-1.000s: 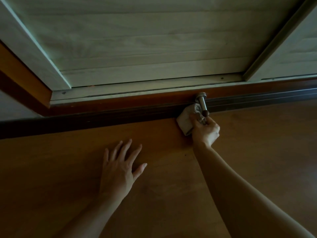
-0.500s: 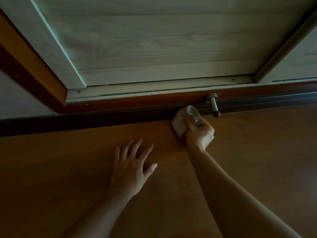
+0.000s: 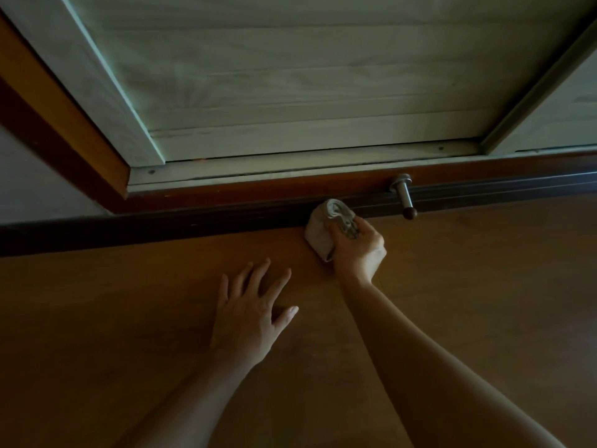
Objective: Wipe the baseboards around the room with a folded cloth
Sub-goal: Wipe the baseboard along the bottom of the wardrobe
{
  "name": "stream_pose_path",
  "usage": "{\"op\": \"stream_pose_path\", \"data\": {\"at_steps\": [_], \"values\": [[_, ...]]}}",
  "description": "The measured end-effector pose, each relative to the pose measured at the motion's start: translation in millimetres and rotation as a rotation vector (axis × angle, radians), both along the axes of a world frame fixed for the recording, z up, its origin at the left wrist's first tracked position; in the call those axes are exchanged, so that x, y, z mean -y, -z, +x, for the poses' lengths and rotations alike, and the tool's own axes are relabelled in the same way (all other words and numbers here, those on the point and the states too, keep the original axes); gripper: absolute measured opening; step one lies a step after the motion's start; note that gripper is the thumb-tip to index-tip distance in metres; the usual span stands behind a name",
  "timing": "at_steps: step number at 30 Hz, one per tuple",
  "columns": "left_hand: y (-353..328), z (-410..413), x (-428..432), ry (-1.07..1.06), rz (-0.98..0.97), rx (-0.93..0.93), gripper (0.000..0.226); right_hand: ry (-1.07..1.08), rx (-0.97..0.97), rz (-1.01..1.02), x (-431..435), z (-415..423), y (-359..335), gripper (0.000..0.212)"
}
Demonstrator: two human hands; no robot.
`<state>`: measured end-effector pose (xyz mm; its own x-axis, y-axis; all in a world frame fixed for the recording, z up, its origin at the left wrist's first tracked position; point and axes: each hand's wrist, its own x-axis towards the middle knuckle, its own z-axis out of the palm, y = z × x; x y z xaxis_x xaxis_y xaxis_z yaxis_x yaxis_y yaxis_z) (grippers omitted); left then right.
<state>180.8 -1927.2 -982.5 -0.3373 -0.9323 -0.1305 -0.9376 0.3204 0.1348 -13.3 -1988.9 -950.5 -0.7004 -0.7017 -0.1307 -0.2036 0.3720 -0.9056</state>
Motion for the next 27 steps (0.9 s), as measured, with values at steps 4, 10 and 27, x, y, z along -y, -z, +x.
{"op": "stream_pose_path", "data": {"at_steps": [4, 10, 27], "values": [[0, -1, 0, -0.008, 0.027, 0.008, 0.073, 0.104, 0.033, 0.003, -4, -43, -4, 0.040], [-9, -5, 0, -0.035, 0.068, 0.025, 0.074, 0.208, 0.013, 0.012, -7, -100, -12, 0.033], [-22, -171, -15, -0.072, 0.238, -0.001, 0.086, -0.559, -0.322, 0.322, 4, -241, -76, 0.024]]}}
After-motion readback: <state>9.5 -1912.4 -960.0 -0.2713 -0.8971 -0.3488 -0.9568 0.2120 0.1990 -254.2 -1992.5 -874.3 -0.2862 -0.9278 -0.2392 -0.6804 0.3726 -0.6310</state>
